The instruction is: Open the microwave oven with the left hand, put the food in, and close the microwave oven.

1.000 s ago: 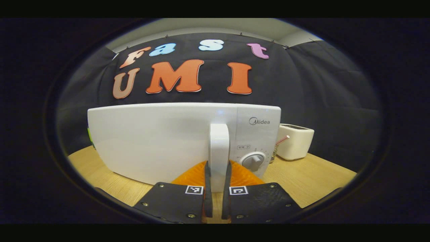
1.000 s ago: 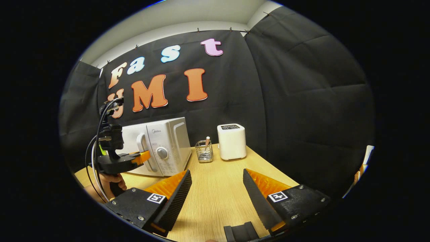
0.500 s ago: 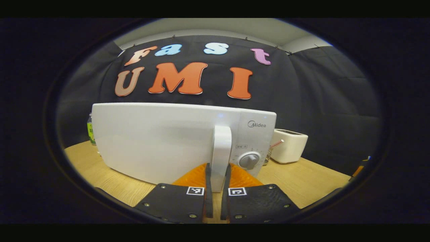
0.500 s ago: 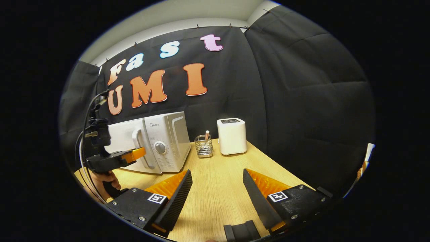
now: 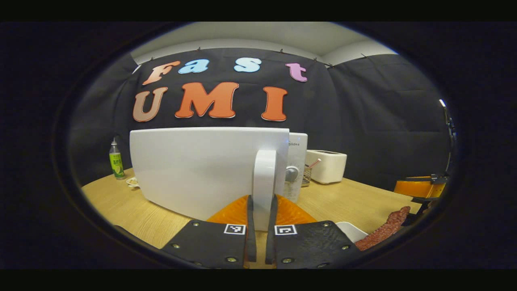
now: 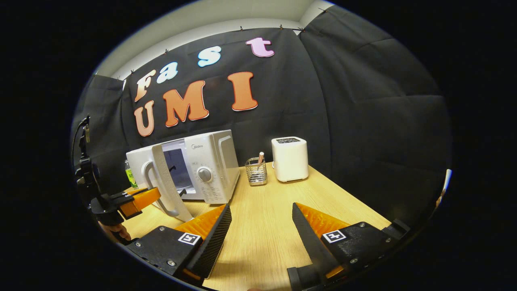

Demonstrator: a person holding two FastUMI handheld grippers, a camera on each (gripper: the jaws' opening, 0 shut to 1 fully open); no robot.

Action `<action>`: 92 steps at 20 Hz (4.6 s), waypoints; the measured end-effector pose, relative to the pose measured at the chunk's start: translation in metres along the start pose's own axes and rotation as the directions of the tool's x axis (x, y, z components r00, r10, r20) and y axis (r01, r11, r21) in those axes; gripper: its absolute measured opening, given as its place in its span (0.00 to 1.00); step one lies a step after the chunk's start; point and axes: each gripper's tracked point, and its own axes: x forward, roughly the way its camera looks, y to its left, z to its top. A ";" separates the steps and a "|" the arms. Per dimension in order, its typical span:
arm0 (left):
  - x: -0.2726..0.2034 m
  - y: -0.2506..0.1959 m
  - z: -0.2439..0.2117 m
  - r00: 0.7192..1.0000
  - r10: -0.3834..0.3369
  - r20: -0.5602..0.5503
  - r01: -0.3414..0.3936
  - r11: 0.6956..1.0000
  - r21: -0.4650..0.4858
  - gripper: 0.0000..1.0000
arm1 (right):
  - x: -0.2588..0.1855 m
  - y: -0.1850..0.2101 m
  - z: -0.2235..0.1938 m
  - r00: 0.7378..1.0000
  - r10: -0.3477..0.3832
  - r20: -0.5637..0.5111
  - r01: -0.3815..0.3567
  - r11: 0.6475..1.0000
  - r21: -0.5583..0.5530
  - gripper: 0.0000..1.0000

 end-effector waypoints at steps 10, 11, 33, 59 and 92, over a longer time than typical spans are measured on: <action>-0.104 0.055 -0.001 0.999 0.009 0.045 -0.011 0.999 0.030 0.13 | -0.016 0.021 -0.017 0.998 0.007 -0.055 -0.009 0.999 -0.036 0.94; -0.115 0.064 0.000 0.998 0.021 0.055 -0.023 0.999 0.030 0.11 | -0.017 0.022 -0.018 0.998 0.004 -0.059 -0.006 0.999 -0.041 0.94; -0.232 0.313 0.008 0.988 0.142 0.067 -0.145 0.989 0.043 0.20 | -0.028 0.083 -0.019 0.984 -0.072 -0.163 0.052 0.991 -0.122 0.92; -0.251 0.383 0.042 0.892 0.436 0.121 -0.451 0.873 0.184 0.92 | -0.031 0.096 -0.062 0.948 0.090 -0.306 -0.038 0.985 0.171 0.23; -0.274 0.433 -0.005 0.826 0.563 0.027 -0.560 0.814 0.155 0.93 | 0.143 0.359 0.032 0.957 0.288 0.020 -0.288 0.948 0.136 0.14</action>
